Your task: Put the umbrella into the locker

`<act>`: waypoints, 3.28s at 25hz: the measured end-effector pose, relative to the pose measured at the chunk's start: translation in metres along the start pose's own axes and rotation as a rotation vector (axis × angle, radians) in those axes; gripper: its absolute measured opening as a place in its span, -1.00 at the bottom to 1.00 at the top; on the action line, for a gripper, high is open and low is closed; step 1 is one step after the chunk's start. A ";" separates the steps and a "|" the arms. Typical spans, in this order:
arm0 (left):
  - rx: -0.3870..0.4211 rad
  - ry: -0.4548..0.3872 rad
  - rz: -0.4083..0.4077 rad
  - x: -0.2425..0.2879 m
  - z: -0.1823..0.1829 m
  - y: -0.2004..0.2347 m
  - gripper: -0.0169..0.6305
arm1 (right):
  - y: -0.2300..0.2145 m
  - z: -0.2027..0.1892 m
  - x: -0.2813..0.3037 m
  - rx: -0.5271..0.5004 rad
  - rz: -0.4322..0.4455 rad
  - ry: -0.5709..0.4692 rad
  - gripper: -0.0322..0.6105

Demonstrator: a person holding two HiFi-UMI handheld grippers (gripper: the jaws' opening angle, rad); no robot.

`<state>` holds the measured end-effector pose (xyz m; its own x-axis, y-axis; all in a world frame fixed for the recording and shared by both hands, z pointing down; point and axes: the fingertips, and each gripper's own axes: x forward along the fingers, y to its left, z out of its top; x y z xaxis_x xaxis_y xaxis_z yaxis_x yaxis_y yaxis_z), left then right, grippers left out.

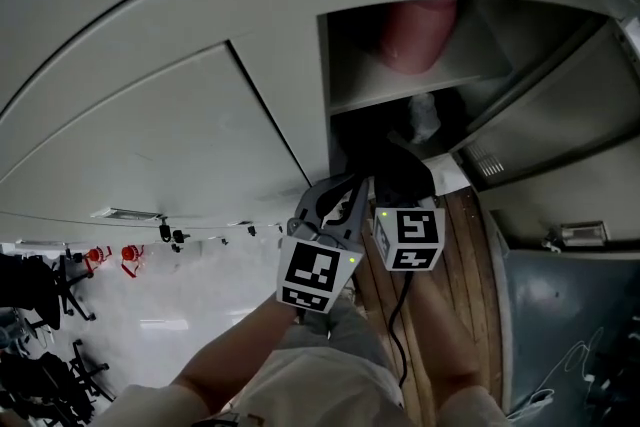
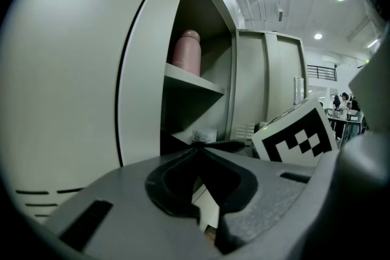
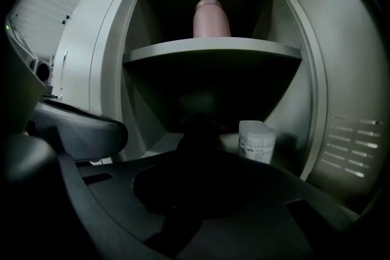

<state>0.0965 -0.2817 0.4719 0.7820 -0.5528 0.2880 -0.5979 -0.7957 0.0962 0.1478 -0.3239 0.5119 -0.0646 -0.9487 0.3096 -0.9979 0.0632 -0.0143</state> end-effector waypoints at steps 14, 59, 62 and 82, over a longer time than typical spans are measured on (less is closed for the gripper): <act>-0.006 -0.035 0.028 0.002 0.000 0.001 -0.92 | -0.002 0.004 0.030 -0.004 0.061 -0.031 -0.78; 0.095 -0.233 0.078 -0.081 0.108 -0.005 -0.92 | 0.010 0.141 -0.090 -0.094 0.045 -0.280 -0.64; 0.130 -0.283 0.077 -0.099 0.133 -0.008 -0.92 | 0.017 0.168 -0.112 -0.102 0.060 -0.333 -0.69; 0.230 -0.518 0.093 -0.209 0.230 -0.024 -0.92 | 0.056 0.271 -0.253 -0.115 0.119 -0.616 -0.80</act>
<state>-0.0121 -0.2047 0.1900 0.7467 -0.6259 -0.2251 -0.6600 -0.7393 -0.1337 0.1069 -0.1643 0.1749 -0.2004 -0.9351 -0.2923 -0.9789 0.1793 0.0977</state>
